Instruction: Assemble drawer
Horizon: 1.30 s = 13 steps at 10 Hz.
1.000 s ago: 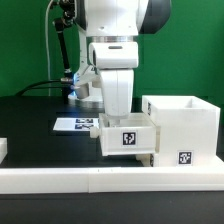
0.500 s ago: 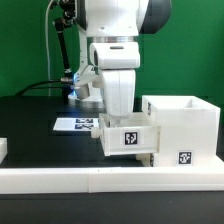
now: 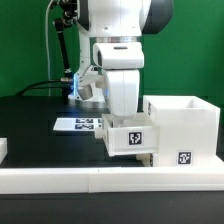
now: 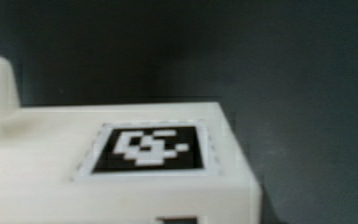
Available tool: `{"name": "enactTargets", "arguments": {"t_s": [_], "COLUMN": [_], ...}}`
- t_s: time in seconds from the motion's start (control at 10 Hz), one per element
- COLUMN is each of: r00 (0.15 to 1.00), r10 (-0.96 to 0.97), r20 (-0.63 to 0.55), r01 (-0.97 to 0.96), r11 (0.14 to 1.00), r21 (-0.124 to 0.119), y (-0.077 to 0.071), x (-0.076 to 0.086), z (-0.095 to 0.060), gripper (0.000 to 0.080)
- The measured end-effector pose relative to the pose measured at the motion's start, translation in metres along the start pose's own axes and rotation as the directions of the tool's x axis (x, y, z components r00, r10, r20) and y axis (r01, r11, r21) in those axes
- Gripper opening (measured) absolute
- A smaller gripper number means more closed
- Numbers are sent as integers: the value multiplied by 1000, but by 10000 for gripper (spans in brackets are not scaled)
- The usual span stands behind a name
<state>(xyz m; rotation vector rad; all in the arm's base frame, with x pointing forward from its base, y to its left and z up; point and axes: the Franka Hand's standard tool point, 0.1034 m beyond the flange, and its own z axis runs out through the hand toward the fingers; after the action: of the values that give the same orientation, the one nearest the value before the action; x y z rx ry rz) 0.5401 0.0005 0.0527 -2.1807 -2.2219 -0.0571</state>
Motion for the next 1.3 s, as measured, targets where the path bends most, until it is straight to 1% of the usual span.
{"name": "enactTargets", "arguments": {"t_s": [0.2, 0.3, 0.7, 1.2, 1.3], "r00": [1000, 1000, 999, 999, 999], "r10": [6, 13, 35, 45, 47], "r20": [0, -1, -1, -1, -1], "r01": [-6, -13, -35, -45, -47], "r11": [1000, 1000, 999, 999, 999], "r21": [-1, -7, -6, -6, -8], "y": [1, 2, 4, 3, 5], "x": [1, 4, 15, 14, 14], "z": [0, -1, -1, -1, -3], "gripper": [41, 41, 41, 41, 218]}}
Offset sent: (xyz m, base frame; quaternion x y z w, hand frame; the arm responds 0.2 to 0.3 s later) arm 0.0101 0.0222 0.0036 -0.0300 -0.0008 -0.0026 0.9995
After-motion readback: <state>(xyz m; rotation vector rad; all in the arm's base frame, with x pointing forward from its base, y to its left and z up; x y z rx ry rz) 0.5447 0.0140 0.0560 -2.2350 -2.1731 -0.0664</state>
